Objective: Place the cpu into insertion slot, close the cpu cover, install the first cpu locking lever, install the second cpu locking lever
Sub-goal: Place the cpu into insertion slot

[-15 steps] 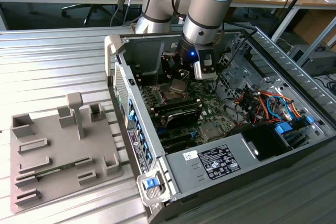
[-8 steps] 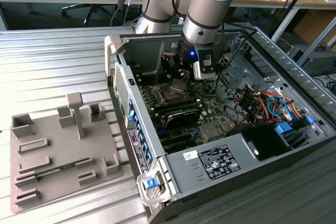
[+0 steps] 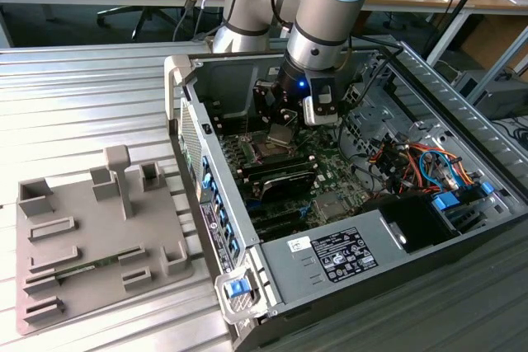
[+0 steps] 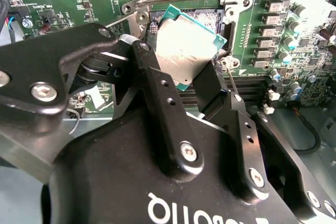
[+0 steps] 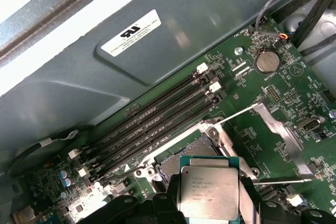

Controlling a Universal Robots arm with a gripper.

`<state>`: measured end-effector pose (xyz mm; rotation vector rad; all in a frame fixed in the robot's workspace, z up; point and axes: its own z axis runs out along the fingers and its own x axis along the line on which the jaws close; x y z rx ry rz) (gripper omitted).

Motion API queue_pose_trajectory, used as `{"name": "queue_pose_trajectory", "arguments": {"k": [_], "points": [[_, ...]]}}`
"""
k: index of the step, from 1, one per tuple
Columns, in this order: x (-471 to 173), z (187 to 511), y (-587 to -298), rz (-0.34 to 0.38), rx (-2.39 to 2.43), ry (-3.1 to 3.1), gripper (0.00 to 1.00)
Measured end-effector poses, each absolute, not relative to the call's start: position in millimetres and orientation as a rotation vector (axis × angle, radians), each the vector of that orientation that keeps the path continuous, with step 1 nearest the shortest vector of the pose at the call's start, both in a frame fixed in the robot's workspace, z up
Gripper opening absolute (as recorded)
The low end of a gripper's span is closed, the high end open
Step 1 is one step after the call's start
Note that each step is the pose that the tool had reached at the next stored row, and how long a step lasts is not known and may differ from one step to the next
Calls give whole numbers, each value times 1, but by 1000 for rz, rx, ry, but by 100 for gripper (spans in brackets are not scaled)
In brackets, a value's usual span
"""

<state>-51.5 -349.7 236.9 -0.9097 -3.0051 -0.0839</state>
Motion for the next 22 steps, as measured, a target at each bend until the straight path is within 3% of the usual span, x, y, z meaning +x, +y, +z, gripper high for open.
{"name": "queue_pose_trajectory", "arguments": {"k": [22], "points": [[-51, 237, -350, -84, -983, -2983, 53]]}}
